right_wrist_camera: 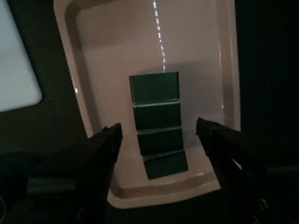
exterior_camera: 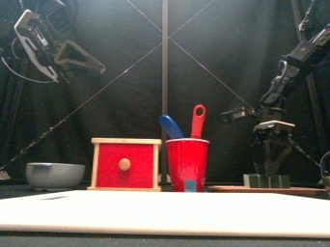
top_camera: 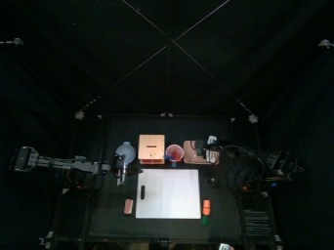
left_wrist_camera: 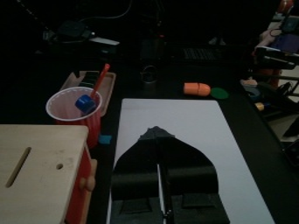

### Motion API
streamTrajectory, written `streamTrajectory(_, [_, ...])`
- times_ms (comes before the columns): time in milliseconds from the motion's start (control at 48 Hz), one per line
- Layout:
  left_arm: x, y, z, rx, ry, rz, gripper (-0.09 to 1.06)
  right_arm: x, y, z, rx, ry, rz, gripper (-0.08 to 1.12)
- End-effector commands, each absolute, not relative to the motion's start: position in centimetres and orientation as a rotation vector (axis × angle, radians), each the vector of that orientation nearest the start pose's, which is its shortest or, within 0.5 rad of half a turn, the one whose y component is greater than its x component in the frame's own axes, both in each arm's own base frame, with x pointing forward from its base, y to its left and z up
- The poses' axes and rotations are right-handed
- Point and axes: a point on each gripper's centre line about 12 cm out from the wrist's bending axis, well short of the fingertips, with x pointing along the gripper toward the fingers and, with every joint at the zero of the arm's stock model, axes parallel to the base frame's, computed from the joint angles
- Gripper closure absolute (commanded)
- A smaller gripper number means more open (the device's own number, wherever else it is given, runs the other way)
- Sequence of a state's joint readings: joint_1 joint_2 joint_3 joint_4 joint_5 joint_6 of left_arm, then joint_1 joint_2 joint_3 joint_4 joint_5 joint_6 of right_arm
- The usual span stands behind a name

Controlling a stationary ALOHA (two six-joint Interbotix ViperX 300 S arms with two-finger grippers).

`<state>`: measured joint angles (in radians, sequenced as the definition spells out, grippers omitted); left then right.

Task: Place sushi on board then cut the sushi with the knife then place the pieces on the plate
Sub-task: Place the sushi on the board

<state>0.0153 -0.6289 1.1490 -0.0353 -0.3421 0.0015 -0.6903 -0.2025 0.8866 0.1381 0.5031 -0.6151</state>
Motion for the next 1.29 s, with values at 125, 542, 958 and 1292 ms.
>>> streamTrajectory(125, [25.2,0.6,24.3,-0.035,0.15,0.034,0.98,22.6,-17.9,12.6,0.018,1.195,-0.268,0.08])
streamTrajectory(542, [25.0,0.6,23.9,-0.036,0.161,0.033,0.98,22.7,-18.0,12.1,0.059,1.196,-0.287,0.39])
streamTrajectory(958, [25.0,0.6,23.9,-0.039,0.162,0.034,0.98,23.3,-16.1,18.4,0.34,1.094,-0.444,0.44])
streamTrajectory(1292, [24.9,0.5,23.7,-0.037,0.168,0.029,0.98,24.1,-10.1,20.7,0.573,0.986,-0.586,0.44])
